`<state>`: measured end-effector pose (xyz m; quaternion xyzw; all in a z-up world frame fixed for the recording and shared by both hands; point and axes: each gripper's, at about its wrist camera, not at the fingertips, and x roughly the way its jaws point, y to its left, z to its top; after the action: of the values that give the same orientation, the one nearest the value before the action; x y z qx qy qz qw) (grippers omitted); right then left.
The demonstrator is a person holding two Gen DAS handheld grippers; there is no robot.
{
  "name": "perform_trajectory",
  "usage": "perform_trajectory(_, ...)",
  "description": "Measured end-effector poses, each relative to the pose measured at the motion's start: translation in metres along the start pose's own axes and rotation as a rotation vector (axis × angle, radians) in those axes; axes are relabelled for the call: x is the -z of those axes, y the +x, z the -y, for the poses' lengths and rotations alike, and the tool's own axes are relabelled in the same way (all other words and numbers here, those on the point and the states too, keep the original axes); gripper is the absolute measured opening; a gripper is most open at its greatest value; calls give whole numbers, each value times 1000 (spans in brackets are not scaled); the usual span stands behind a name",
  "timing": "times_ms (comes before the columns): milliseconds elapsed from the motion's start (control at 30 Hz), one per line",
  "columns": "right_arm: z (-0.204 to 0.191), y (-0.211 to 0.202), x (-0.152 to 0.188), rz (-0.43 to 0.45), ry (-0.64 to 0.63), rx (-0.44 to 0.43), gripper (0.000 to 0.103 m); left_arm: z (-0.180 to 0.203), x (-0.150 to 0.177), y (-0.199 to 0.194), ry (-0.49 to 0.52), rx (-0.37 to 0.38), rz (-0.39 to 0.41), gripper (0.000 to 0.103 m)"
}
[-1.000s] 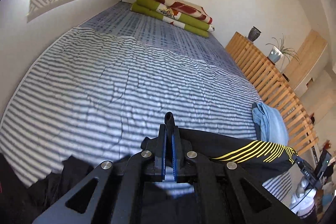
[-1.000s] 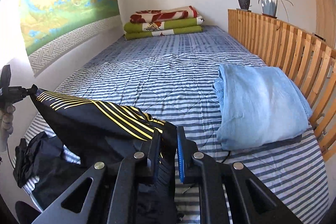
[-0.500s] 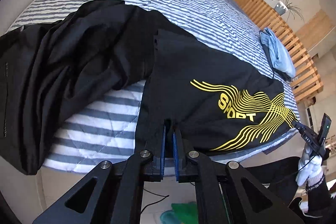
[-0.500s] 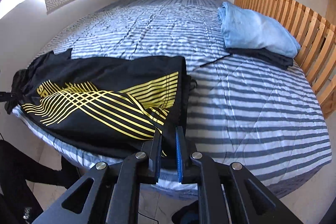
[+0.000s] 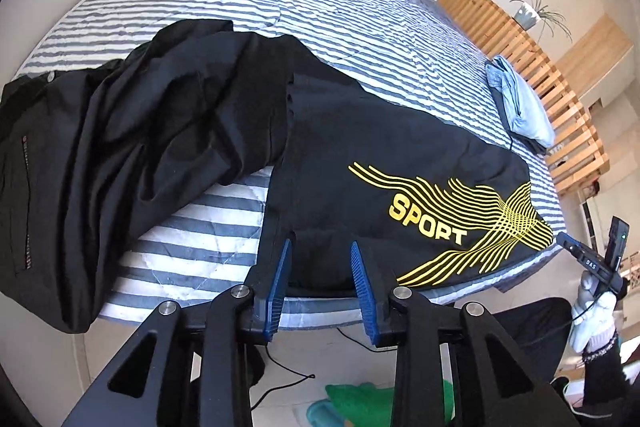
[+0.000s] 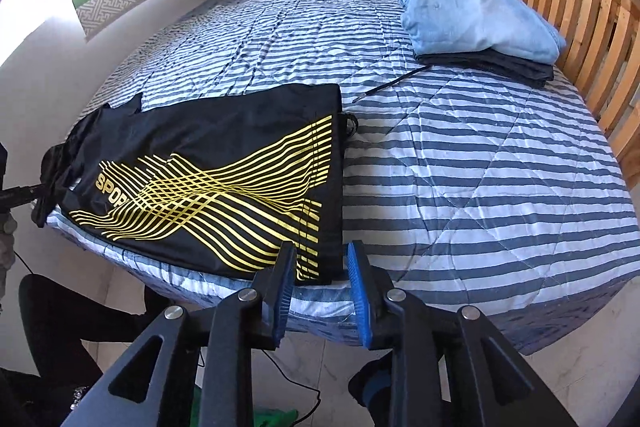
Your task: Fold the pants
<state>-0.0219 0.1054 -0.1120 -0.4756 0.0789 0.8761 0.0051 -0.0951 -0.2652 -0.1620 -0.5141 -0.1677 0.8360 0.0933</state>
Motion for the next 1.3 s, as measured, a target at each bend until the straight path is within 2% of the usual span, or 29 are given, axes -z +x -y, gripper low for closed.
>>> perform_trajectory(167, -20, -14, -25, 33, -46, -49, 24, -9, -7, -6, -41, 8, 26, 33)
perform_trajectory(300, -57, 0, -43, 31, -139, -70, 24, -15, -24, -2, -81, 29, 41, 34)
perform_trajectory(400, -77, 25, -45, -6, -175, -83, 24, -13, -46, 19, -92, 39, 34, 44)
perform_trajectory(500, -90, 50, -38, -57, -195, -85, 24, -10, -72, 48, -92, 2, 20, 45)
perform_trajectory(600, -92, 65, -26, -93, -204, -78, 24, -10, -93, 71, -100, 4, 3, 44)
perform_trajectory(633, -91, 69, -23, -104, -201, -76, 24, -7, -97, 77, -82, 0, -3, 33)
perform_trajectory(667, -89, 73, -19, -114, -198, -75, 24, -4, -99, 82, -58, -12, -9, 8)
perform_trajectory(700, -87, 76, -16, -125, -194, -72, 24, 0, -100, 84, -38, -16, -10, 0)
perform_trajectory(833, -82, 82, -6, -154, -195, -70, 24, 17, -87, 63, 17, 87, 32, 2)
perform_trajectory(933, -87, 76, -9, -162, -225, -87, 24, 34, -63, 57, 117, 131, -18, 2)
perform_trajectory(1067, -102, 69, -24, -147, -286, -96, 24, 46, -40, 74, 200, 81, -113, 2)
perform_trajectory(1167, -111, 73, -34, -148, -315, -98, 24, 47, -38, 85, 225, 41, -119, 2)
perform_trajectory(1300, -114, 83, -34, -167, -317, -96, 24, 46, -50, 89, 220, 16, -81, 2)
